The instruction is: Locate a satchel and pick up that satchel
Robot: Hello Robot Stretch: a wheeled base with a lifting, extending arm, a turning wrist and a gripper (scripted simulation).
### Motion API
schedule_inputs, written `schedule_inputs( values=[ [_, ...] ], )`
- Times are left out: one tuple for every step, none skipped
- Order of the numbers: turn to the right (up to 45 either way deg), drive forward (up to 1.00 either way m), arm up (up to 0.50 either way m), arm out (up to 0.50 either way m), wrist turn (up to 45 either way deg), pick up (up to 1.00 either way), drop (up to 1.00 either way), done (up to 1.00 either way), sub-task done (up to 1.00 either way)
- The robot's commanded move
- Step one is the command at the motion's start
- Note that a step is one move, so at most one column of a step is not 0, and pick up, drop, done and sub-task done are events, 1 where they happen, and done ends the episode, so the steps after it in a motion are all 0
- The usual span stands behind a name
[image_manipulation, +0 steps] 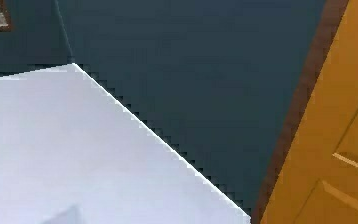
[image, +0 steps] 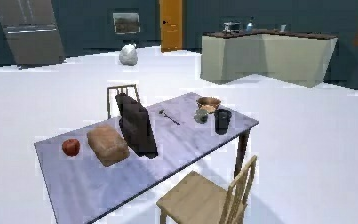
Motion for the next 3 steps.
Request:
schedule_inputs(
  values=[
    [0.0, 0.35, 0.0, 0.0, 0.0, 0.0, 0.0, 0.0, 0.0],
    [-45.0, 0.0, 0.0, 0.0, 0.0, 0.0, 0.0, 0.0, 0.0],
    [-45.0, 0.0, 0.0, 0.0, 0.0, 0.0, 0.0, 0.0, 0.0]
  ],
)
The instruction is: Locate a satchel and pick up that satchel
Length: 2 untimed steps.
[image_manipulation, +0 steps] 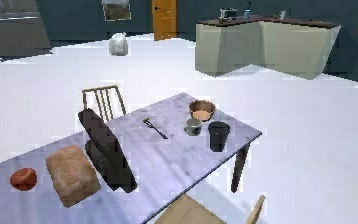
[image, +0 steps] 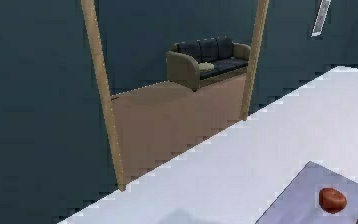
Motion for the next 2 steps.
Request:
schedule_inputs(
  values=[
    [-15.0, 0.0, 0.0, 0.0, 0.0, 0.0, 0.0, 0.0, 0.0],
    [0.0, 0.0, 0.5, 0.0, 0.0, 0.0, 0.0, 0.0, 0.0]
  ],
)
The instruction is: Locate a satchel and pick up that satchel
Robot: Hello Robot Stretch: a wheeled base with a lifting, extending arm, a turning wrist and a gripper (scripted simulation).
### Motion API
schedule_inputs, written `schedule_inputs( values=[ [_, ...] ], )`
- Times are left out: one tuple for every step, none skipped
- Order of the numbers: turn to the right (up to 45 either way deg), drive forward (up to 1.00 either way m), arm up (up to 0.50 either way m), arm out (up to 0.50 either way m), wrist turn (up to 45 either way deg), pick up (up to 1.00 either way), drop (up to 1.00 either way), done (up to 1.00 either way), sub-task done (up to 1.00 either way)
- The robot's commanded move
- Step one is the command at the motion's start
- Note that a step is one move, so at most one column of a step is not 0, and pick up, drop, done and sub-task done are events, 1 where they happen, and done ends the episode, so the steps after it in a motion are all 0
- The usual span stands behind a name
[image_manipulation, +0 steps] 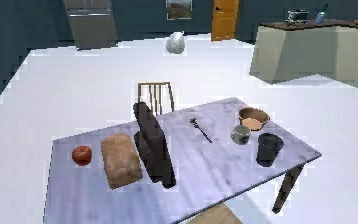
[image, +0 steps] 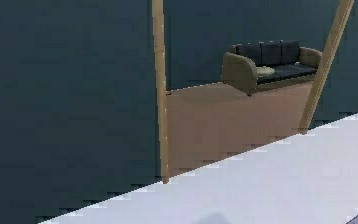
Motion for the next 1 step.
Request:
schedule_inputs(
  values=[
    [0.0, 0.0, 0.26, 0.0, 0.0, 0.0, 0.0, 0.0, 0.0]
  ],
)
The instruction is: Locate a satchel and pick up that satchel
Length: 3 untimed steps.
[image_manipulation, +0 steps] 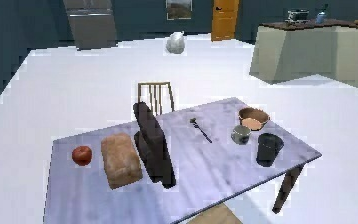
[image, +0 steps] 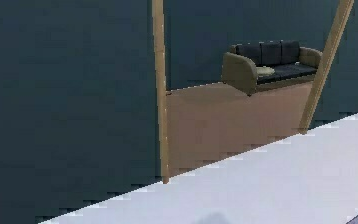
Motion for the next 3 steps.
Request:
schedule_inputs(
  values=[
    [0.0, 0.0, 0.0, 0.32, 0.0, 0.0, 0.0, 0.0, 0.0],
    [0.0, 0.0, 0.0, 0.0, 45.0, 0.0, 0.0, 0.0, 0.0],
    [0.0, 0.0, 0.0, 0.0, 45.0, 0.0, 0.0, 0.0, 0.0]
  ],
)
